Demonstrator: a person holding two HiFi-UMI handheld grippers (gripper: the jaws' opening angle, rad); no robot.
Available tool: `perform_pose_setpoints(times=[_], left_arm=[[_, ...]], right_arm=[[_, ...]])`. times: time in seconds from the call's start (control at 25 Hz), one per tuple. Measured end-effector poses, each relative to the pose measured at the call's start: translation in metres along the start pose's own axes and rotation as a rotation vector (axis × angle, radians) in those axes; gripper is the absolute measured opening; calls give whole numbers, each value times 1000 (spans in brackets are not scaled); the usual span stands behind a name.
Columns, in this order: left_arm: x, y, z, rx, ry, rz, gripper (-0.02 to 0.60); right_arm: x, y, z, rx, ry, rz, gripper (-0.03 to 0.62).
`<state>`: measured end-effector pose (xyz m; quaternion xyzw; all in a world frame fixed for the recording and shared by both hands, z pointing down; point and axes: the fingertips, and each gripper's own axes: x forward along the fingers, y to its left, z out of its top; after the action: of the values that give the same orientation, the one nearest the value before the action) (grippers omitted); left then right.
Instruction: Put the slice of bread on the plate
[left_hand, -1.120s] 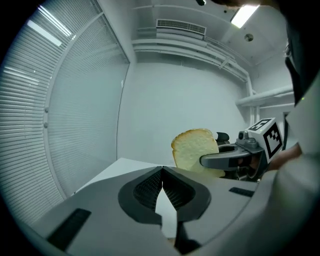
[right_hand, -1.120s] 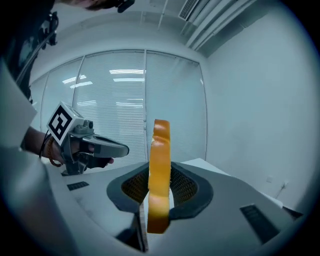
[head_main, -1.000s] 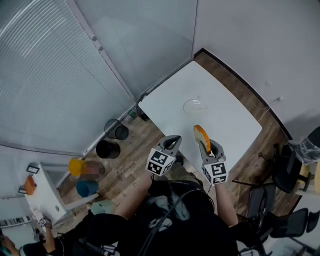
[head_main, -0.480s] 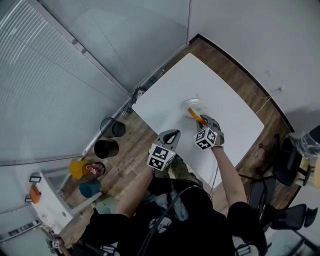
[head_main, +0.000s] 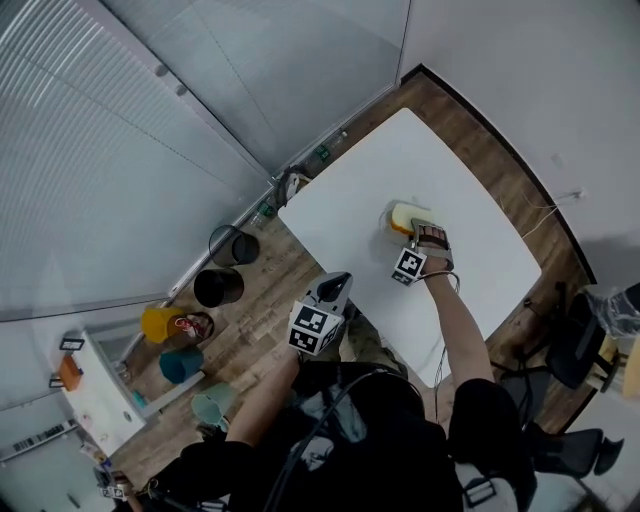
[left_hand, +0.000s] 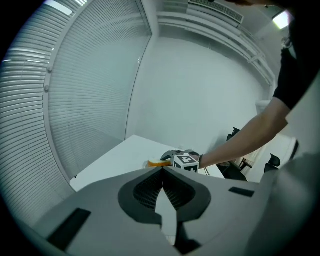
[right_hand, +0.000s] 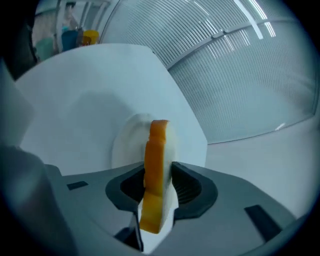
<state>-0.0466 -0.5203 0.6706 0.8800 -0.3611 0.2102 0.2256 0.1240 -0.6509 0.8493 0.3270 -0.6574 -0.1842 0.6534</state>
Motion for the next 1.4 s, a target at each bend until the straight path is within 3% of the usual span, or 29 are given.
perform_pose_setpoints(times=[0.12,0.24,0.32,0.36,0.44,0.56,0.68,0.8,0.84,0.96,1.12,1.4], left_arm=[[0,4,-3,-10,5,-6,6],[3,3,-1,-8,4,-31,6],[5,1,1,-7,0,-51,6],[7,1,2,-6,-3,-60,6],[8,1,6,4,-10,-72,6],[8,1,19,32,-36,-77,6],[2,5,40,41,-91,-80,6],[-6,5,66,60,-153,-73,6],[-9,4,75,68,-174,-70,6],[-16,-7,99,100,-231,-53,6],[-19,-25,114,126,-265,-42,6],[-25,-39,126,159,-290,-50,6]], right_arm=[[0,20,9,94,-36,171,191],[-6,29,10,184,-44,306,222],[-13,29,9,262,-45,372,316],[-18,28,8,301,-51,381,318],[-30,19,1,398,-68,338,318],[-71,-8,-23,646,-94,160,302],[-140,-39,-46,983,-186,-22,104],[-217,-65,-59,1254,-342,-128,6],[-240,-71,-62,1307,-393,-151,6],[-295,-83,-71,1396,-490,-218,6],[-332,-87,-79,1460,-524,-299,6],[-347,-98,-61,1404,-574,-305,6]])
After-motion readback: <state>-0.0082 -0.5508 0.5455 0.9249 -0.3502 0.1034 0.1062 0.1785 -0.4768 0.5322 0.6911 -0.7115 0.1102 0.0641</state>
